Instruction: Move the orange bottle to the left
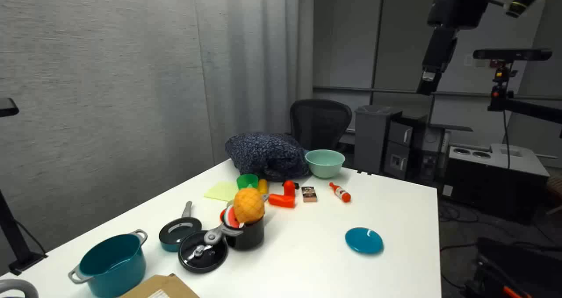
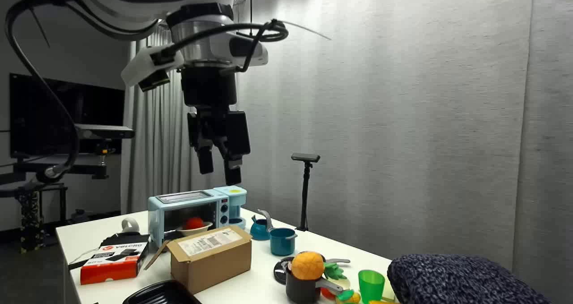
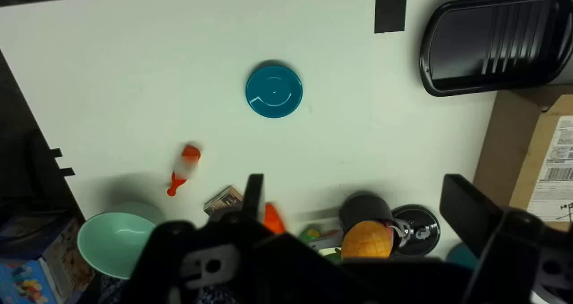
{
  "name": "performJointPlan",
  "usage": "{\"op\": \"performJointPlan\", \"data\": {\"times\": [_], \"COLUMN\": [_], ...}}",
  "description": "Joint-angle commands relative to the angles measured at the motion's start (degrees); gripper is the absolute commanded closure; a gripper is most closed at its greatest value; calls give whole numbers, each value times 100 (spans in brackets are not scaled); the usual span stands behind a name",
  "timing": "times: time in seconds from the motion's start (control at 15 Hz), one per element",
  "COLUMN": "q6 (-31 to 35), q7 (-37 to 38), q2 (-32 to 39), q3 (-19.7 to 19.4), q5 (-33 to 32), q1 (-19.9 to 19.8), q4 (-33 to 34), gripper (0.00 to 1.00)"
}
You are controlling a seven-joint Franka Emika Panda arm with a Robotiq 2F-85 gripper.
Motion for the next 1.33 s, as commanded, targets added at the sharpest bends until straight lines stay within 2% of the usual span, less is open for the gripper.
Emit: {"op": "performJointPlan", "data": {"times": [0.0,0.73,0.93,1.27], "q6": [-8,-8,296,1356], "q7": [-16,-16,-11,199], "q2": [15,14,82,898], "q3": [21,21,-94,-364], "q5": [17,17,-56,-102], "q1": [-29,-29,-147,-542], "q4": [8,12,-6,112], "gripper": [0,0,0,0]}}
